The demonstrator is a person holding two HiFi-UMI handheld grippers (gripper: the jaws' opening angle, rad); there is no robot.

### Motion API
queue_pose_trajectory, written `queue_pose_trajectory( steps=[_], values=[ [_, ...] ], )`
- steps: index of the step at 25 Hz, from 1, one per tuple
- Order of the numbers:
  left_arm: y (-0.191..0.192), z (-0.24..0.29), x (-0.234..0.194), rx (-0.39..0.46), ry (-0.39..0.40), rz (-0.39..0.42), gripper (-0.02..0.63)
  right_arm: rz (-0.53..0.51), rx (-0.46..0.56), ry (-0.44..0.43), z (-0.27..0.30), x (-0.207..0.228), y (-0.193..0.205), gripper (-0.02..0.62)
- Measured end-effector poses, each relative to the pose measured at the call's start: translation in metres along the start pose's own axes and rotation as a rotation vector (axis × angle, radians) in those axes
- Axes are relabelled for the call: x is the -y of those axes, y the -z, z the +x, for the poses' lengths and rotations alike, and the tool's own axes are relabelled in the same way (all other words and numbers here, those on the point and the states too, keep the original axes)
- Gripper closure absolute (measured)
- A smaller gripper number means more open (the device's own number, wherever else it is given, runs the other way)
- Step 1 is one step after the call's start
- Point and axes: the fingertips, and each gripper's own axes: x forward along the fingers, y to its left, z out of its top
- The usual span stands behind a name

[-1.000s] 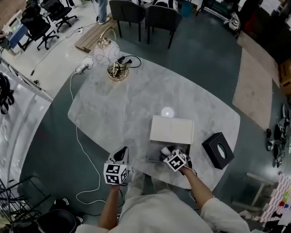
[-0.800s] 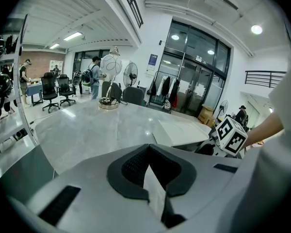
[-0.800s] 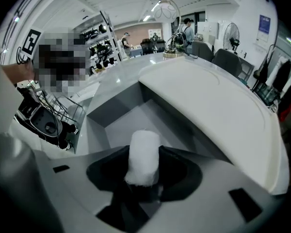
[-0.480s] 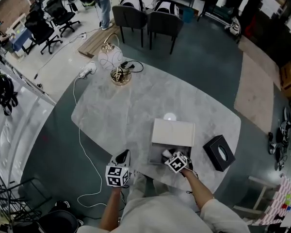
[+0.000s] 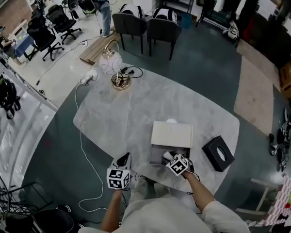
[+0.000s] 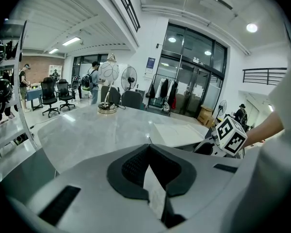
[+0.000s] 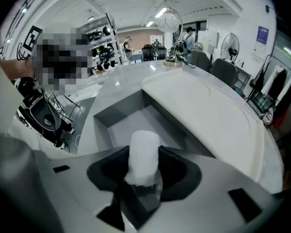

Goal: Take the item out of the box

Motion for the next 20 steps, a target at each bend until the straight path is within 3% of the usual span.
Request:
queue_pose_trajectory(
  steps=[20],
  values=[
    [-0.029, 0.018, 0.035, 0.028, 0.072, 0.089, 0.592, 0.15, 0.287, 0.109, -0.064, 0.007, -0.011, 0.416]
  ],
)
